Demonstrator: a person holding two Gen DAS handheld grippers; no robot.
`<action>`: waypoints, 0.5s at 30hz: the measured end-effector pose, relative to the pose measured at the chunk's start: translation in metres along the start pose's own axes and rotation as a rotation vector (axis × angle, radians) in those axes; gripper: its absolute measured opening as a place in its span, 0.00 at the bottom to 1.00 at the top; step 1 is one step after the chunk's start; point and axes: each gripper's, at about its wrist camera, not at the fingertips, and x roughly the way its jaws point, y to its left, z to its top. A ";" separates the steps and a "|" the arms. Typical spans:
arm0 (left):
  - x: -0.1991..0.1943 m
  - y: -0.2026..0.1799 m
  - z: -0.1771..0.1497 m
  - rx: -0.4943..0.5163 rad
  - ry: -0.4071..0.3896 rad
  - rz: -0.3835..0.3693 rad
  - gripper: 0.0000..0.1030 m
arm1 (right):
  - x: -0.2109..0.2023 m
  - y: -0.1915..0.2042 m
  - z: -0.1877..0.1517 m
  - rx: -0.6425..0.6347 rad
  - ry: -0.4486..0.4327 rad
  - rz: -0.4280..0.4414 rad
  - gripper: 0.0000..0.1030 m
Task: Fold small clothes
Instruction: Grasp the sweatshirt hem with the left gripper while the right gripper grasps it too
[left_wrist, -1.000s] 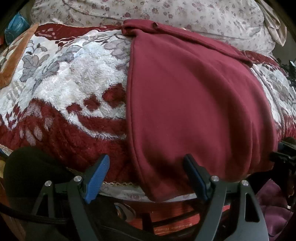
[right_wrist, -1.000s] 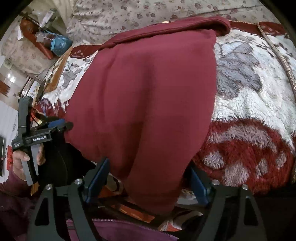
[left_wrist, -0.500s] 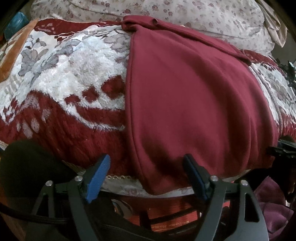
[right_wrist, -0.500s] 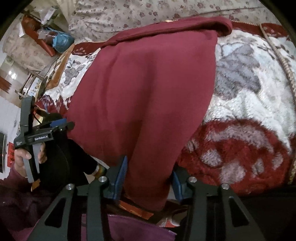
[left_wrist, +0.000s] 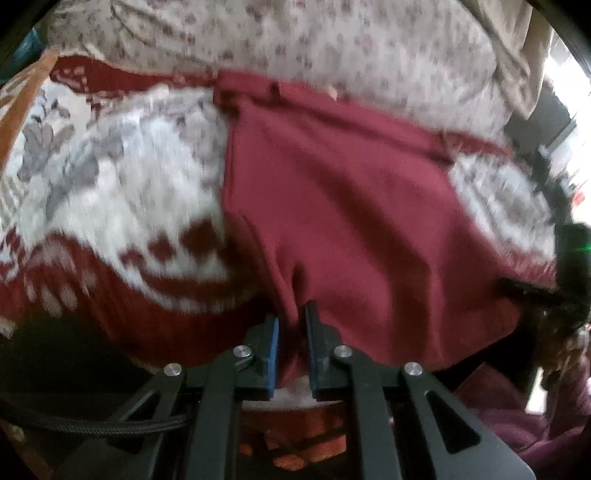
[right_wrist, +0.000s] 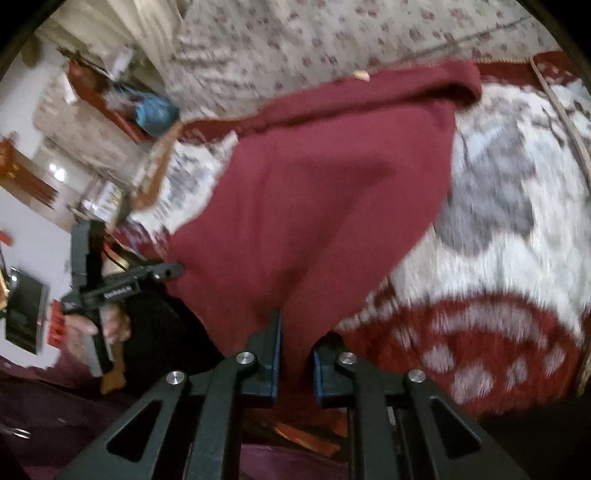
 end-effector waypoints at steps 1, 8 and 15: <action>-0.004 0.000 0.005 -0.005 -0.015 -0.009 0.11 | -0.004 0.001 0.006 0.003 -0.020 0.016 0.14; -0.010 -0.004 0.076 -0.005 -0.145 -0.014 0.10 | -0.033 0.003 0.072 0.004 -0.212 0.056 0.13; 0.028 0.004 0.174 -0.042 -0.220 0.043 0.09 | -0.020 -0.020 0.158 0.026 -0.274 -0.032 0.13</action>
